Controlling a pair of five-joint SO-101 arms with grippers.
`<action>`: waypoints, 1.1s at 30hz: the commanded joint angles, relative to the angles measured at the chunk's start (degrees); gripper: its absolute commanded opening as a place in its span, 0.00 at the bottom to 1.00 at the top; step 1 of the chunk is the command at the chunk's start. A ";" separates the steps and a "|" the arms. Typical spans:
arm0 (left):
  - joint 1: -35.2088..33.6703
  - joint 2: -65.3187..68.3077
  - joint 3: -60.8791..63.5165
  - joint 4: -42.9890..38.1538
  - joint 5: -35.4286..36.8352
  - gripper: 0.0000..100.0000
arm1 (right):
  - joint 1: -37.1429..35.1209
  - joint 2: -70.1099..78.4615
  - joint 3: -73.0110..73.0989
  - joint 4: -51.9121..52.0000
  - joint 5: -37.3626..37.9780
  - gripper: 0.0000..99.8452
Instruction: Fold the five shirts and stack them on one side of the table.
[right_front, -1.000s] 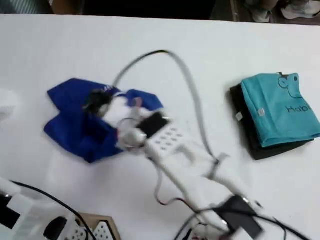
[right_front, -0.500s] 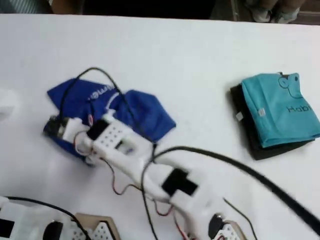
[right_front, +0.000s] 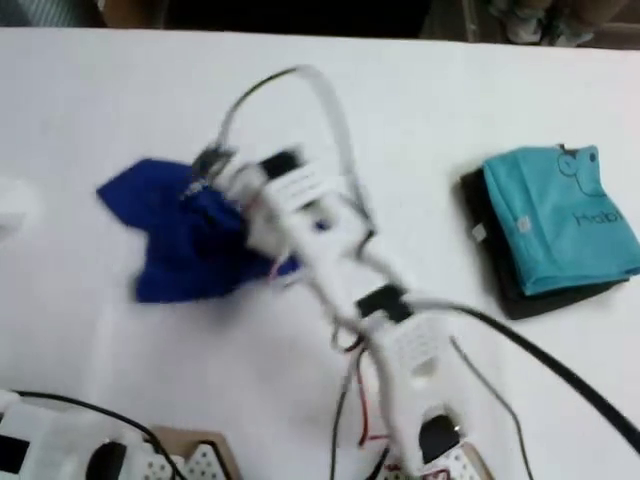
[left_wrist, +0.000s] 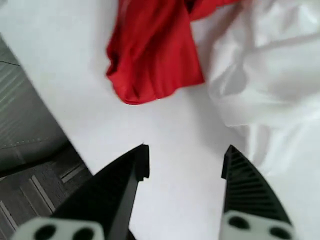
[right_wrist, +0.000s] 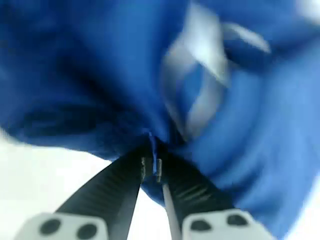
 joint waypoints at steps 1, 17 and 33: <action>3.60 -0.35 1.89 -0.53 0.18 0.26 | 9.98 -0.31 -9.67 4.44 0.35 0.02; 12.31 -0.35 6.29 -0.70 0.18 0.26 | 17.01 -4.18 -24.88 10.24 -0.18 0.15; 11.96 -0.35 6.20 -2.46 0.09 0.26 | -15.78 -9.27 -9.93 12.18 0.88 0.25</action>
